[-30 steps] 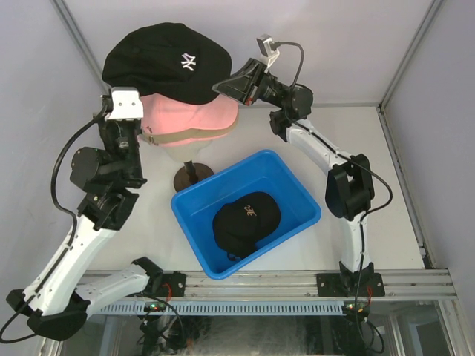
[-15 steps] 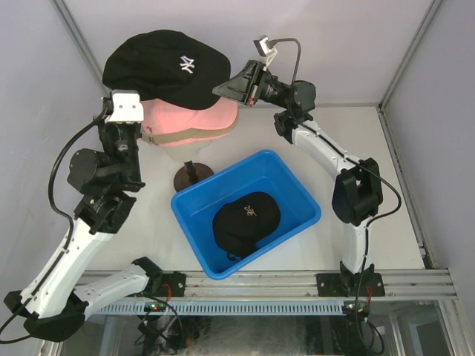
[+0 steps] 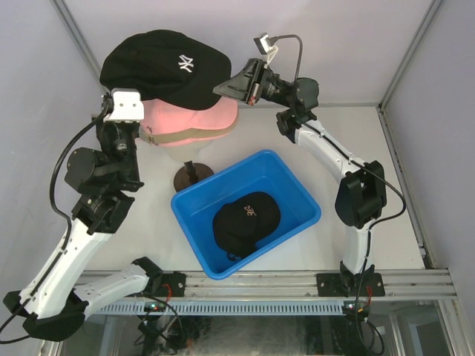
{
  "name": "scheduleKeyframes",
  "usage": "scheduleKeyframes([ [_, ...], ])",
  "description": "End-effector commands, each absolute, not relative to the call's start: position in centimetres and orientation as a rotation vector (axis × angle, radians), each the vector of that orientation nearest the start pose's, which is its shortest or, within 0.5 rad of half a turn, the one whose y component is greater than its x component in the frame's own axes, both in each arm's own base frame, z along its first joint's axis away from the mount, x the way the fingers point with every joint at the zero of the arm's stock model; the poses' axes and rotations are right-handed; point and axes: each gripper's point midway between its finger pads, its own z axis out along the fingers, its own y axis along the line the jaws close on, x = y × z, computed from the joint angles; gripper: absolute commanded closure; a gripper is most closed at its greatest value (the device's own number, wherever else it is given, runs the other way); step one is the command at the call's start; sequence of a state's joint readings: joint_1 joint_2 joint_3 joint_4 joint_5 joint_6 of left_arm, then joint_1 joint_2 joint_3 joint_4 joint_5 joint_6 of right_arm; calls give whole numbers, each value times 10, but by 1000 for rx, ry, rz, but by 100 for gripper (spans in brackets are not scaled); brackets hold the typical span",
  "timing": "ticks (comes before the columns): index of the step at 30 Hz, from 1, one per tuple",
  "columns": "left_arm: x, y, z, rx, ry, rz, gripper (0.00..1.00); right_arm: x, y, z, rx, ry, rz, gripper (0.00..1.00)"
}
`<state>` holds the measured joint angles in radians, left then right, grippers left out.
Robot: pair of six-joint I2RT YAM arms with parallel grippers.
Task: Stack the hats
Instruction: Stack the hat on the hat.
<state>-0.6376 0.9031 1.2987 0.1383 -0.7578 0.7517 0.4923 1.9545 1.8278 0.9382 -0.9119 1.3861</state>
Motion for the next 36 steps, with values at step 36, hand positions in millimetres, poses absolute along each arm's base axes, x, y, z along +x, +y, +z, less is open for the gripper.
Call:
scheduleKeyframes([
  [36,263,3,589,13,1205,495,100,370,350,500,-492,1353,1938,100],
])
